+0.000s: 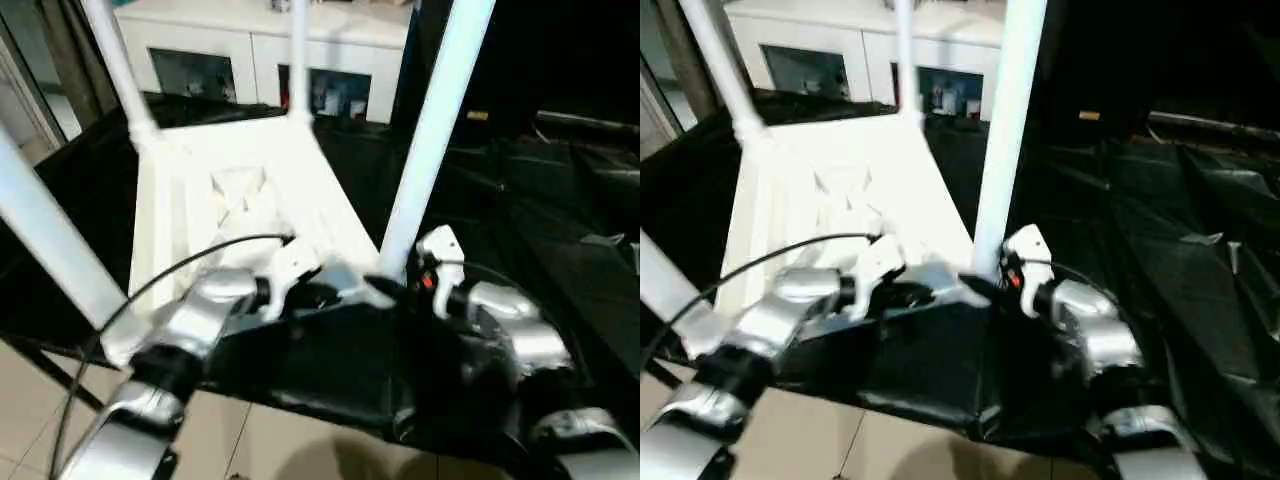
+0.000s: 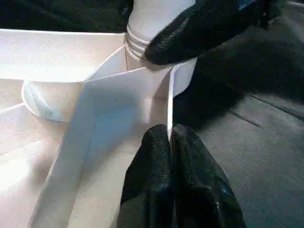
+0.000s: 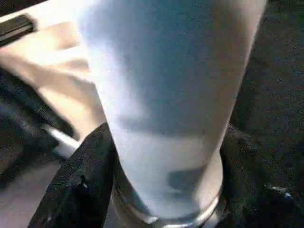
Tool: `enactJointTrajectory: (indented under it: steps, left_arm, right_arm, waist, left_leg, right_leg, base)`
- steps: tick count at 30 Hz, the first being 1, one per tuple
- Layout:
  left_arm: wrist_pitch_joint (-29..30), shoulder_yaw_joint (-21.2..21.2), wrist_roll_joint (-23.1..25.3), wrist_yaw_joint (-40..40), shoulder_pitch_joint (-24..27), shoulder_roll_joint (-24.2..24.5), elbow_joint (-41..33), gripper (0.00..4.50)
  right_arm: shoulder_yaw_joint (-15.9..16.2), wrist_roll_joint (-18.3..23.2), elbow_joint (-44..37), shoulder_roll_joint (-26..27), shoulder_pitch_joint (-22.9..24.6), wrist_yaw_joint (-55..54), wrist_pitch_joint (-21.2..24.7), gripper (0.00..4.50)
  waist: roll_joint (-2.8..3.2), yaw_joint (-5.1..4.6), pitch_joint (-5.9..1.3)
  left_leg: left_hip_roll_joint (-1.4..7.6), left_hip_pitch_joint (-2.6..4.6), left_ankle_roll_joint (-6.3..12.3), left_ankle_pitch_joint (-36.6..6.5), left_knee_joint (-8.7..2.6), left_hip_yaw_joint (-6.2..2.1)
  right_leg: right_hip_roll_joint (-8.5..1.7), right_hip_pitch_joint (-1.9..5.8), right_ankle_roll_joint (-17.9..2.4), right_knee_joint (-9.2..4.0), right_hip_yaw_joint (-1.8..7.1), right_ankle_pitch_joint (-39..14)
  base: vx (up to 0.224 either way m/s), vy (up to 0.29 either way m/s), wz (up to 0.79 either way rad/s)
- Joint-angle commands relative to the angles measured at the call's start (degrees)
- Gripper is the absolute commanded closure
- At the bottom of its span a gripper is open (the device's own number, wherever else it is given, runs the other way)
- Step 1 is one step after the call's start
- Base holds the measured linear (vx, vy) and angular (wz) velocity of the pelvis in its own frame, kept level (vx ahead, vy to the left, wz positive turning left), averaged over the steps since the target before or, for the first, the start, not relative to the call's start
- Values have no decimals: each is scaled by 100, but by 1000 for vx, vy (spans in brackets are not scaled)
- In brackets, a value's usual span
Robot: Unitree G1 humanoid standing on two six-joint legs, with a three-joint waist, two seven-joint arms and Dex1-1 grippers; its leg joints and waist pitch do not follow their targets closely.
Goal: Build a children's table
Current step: Rotate leg to tighten
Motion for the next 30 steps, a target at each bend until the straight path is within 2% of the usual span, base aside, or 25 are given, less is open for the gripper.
enactJointTrajectory:
  steps: [1, 2, 6, 7, 9, 11, 13, 17, 18, 21, 22, 24, 30]
  left_arm:
    - [-60, 160, -3, 520, -246, -272, 130, 450]
    - [-18, 163, 40, 743, -326, -379, 239, 450]
    - [28, 79, 134, 1131, -496, -714, 500, 450]
    - [-2, 34, 158, 1135, -510, -765, 522, 450]
    - [-46, -27, 181, 1100, -513, -806, 527, 450]
    - [-69, -76, 183, 1022, -505, -816, 532, 450]
    - [-71, -96, 176, 920, -483, -780, 534, 450]
    - [-67, -94, 167, 863, -487, -715, 561, 450]
    - [-32, -96, 148, 801, -482, -679, 543, 450]
    - [122, -160, 107, 393, -408, -494, 391, 450]
    - [128, -165, 105, 369, -403, -483, 382, 450]
    - [220, -249, 78, -63, -298, -263, 202, 450]
    - [127, -284, -81, -762, -86, 106, -118, 450]
  right_arm:
    - [-106, -170, 288, 186, -48, -799, 159, 181]
    - [-153, -189, 316, 320, -69, -1129, 175, 181]
    - [-179, -397, 450, 782, -144, -2159, 92, 181]
    - [-176, -379, 428, 879, -143, -2220, 71, 181]
    - [-130, -370, 362, 968, -128, -2172, 7, 181]
    - [-75, -361, 301, 1001, -121, -2003, -118, 181]
    - [-117, -172, 179, 1001, -118, -1635, -157, 111]
    - [-72, -111, 55, 887, -104, -1280, -163, 90]
    - [-26, -86, 4, 796, -93, -1078, -133, 67]
    - [181, -10, -218, 354, -30, -144, 2, 55]
    - [191, -6, -230, 328, -26, -93, 16, 55]
    - [331, 30, -424, -128, 54, 733, 64, 55]
    - [397, 20, -481, -734, 84, 1647, -10, 55]
  waist:
    - [-106, 2, -384]
    - [-85, 3, -389]
    - [-66, 2, -400]
    - [-79, 5, -412]
    - [-56, 7, -412]
    - [-63, 5, -409]
    - [-70, 5, -399]
    - [-82, 13, -400]
    - [-89, 12, -401]
    - [-95, 31, -397]
    - [-98, 42, -390]
    - [-94, 48, -395]
    - [-91, 67, -402]
  left_leg:
    - [90, 38, 206, -1055, -379, -31]
    - [90, 38, 196, -1023, -375, -31]
    - [91, 36, 198, -963, -376, -28]
    - [85, 35, 208, -921, -373, -29]
    - [87, 22, 258, -890, -369, -29]
    - [88, 23, 299, -922, -367, -24]
    - [87, 27, 308, -1041, -373, -23]
    - [96, 23, 364, -1019, -370, -24]
    - [98, 17, 366, -974, -369, -24]
    - [97, 22, 441, -1007, -359, -21]
    - [101, 13, 472, -991, -359, -20]
    - [98, 11, 470, -964, -355, -23]
    - [123, 24, 522, -940, -342, -20]
  right_leg:
    - [-338, 298, -931, -498, 232, -1875]
    - [-336, 300, -943, -492, 235, -1809]
    - [-336, 304, -1039, -464, 240, -1479]
    - [-335, 317, -1045, -451, 239, -1374]
    - [-334, 329, -1079, -437, 242, -1212]
    - [-332, 331, -1116, -440, 239, -1144]
    - [-341, 336, -1096, -463, 238, -1326]
    - [-343, 340, -1102, -458, 240, -1315]
    - [-342, 344, -1119, -450, 240, -1266]
    - [-338, 357, -1144, -450, 233, -1261]
    - [-337, 355, -1140, -454, 238, -1256]
    - [-344, 363, -1144, -451, 236, -1271]
    - [-342, 353, -1302, -419, 232, -1106]
  base:
    - [0, 0, 0]
    - [0, 0, 0]
    - [0, 0, 0]
    - [0, 0, 0]
    - [0, 0, 0]
    - [0, 0, 0]
    - [0, 0, 0]
    - [0, 0, 0]
    - [0, 0, 0]
    - [0, 0, 0]
    - [0, 0, 0]
    - [0, 0, 0]
    - [0, 0, 0]
